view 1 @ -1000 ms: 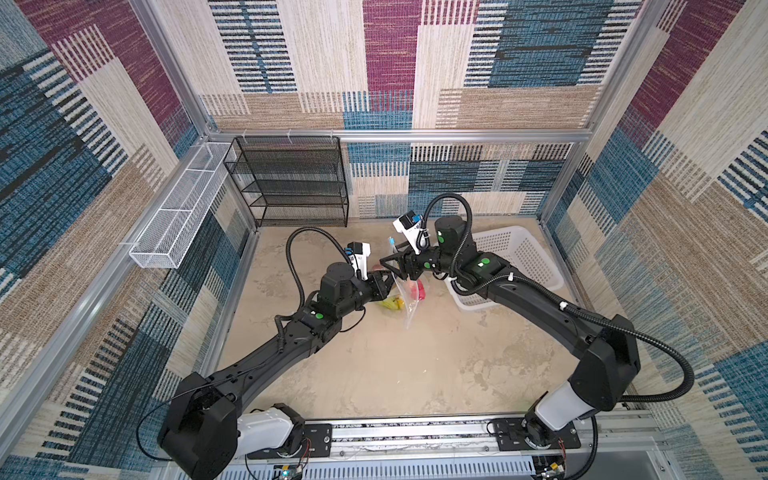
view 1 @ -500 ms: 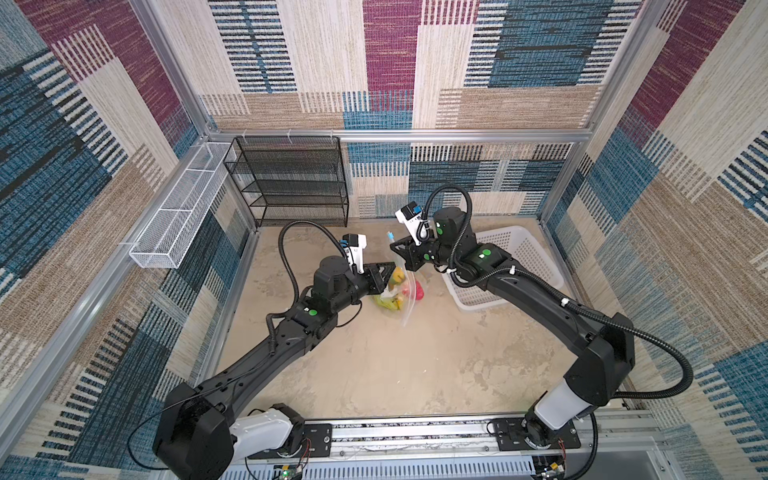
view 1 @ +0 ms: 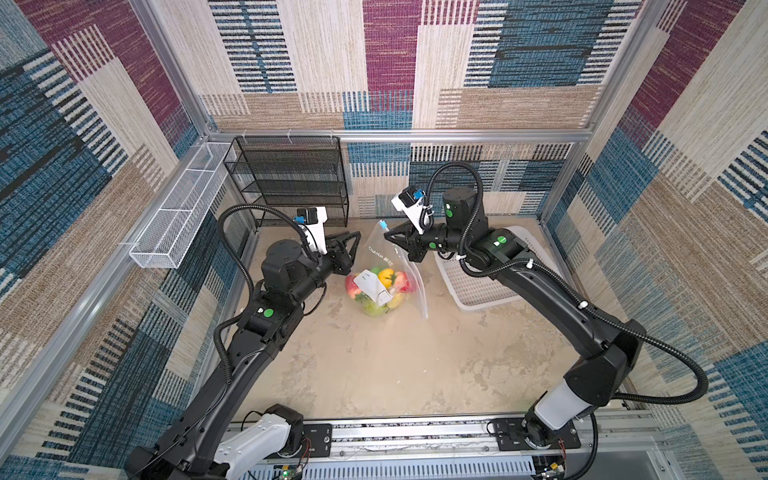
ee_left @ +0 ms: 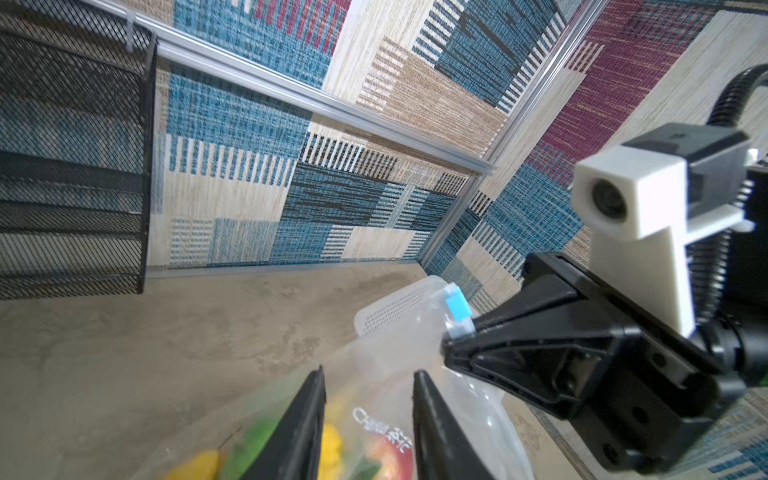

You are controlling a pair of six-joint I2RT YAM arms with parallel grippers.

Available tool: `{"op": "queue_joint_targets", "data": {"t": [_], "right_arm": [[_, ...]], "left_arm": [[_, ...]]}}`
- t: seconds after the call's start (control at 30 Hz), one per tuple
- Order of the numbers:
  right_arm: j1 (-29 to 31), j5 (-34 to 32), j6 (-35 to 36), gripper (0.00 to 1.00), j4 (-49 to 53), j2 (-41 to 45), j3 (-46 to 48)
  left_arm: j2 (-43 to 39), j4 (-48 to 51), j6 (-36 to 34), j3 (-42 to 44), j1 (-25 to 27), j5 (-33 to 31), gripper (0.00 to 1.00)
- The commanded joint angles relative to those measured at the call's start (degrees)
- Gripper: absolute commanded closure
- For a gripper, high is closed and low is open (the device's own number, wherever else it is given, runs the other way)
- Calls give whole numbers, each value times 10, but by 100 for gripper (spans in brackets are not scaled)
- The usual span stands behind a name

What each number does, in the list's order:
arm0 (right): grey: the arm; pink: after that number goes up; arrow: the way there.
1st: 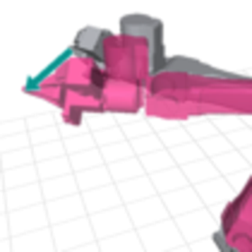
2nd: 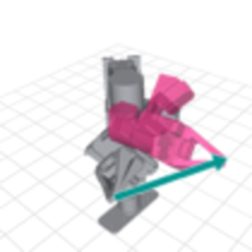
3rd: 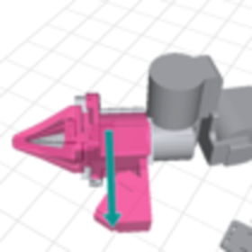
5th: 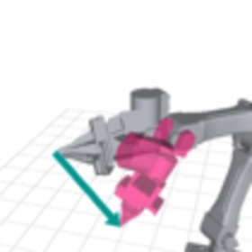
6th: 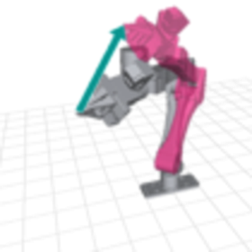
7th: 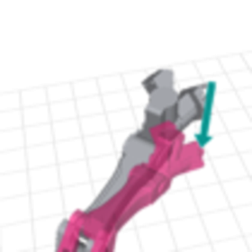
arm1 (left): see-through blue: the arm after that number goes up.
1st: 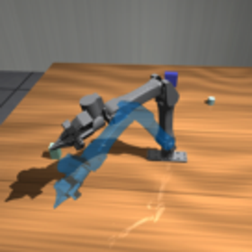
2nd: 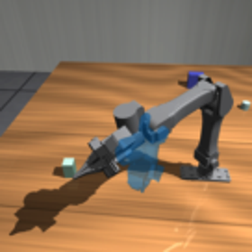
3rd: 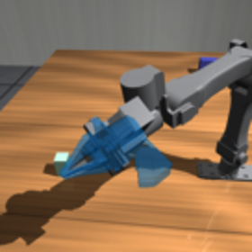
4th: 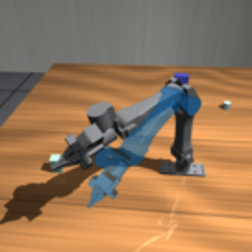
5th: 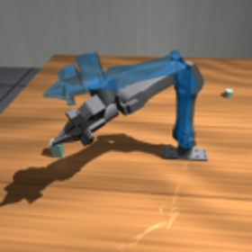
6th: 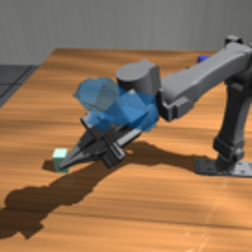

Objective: Place the food in the zip-top bag and seal the zipper

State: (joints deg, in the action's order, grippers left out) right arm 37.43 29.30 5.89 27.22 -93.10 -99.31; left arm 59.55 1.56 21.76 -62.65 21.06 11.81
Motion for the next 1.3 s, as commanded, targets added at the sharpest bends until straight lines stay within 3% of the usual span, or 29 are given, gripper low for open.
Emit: {"op": "queue_joint_targets", "data": {"t": [0.0,0.17,0.27,0.37,0.47,0.8,1.0,1.27], "right_arm": [[1,35,24,100,-4,8,25],[1,53,55,100,-15,21,97],[1,61,65,100,-18,24,119],[0,56,69,100,-35,33,141],[-5,54,68,100,-50,36,148],[-11,78,67,100,-60,38,143],[-10,78,64,100,-61,32,141],[-12,76,58,100,-65,28,141]], "left_arm": [[5,17,-57,-4,-25,79,59],[32,-22,-78,4,-74,296,52],[51,-8,-98,-7,-82,366,51],[57,12,-123,-10,-83,385,42],[64,31,-142,-9,-81,380,39],[129,33,-143,-16,-71,406,39],[142,28,-138,-11,-56,402,49],[139,36,-143,-11,-54,390,87]]}}
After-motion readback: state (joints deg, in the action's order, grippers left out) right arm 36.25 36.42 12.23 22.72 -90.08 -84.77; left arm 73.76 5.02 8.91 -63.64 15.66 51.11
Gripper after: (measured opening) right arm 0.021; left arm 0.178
